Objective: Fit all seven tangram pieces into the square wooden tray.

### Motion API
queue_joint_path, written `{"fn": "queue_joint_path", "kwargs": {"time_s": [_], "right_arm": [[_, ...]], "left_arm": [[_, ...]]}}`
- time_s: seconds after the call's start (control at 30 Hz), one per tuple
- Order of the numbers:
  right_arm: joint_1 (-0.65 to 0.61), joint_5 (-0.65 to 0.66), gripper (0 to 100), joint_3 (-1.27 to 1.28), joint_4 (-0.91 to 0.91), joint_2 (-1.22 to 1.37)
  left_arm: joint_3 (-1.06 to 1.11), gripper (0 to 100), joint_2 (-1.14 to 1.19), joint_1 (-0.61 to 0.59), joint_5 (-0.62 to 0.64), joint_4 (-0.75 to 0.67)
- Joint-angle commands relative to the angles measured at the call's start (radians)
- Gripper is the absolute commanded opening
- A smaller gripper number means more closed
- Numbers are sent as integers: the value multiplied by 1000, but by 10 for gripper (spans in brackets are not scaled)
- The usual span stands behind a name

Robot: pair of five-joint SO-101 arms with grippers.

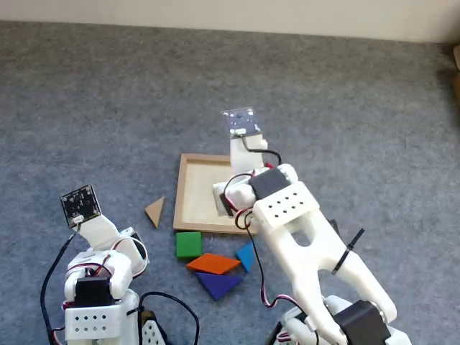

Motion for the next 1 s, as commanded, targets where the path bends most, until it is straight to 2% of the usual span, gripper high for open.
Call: {"fn": "queue_joint_path", "kwargs": {"time_s": [0.0,0.2,0.57,0.77,0.97], "right_arm": [[-24,8,249,-88,-1,-39],[-27,8,249,-124,-1,5],[-28,6,249,-320,-1,380],[-28,-152,249,-384,-1,461],[-27,-219,249,-392,-19,512]], "left_arm": [[22,43,7,21,-6,5],[22,43,7,21,-6,5],[22,43,7,21,-6,5],[22,43,7,21,-6,5],[22,43,7,21,-6,5]]}}
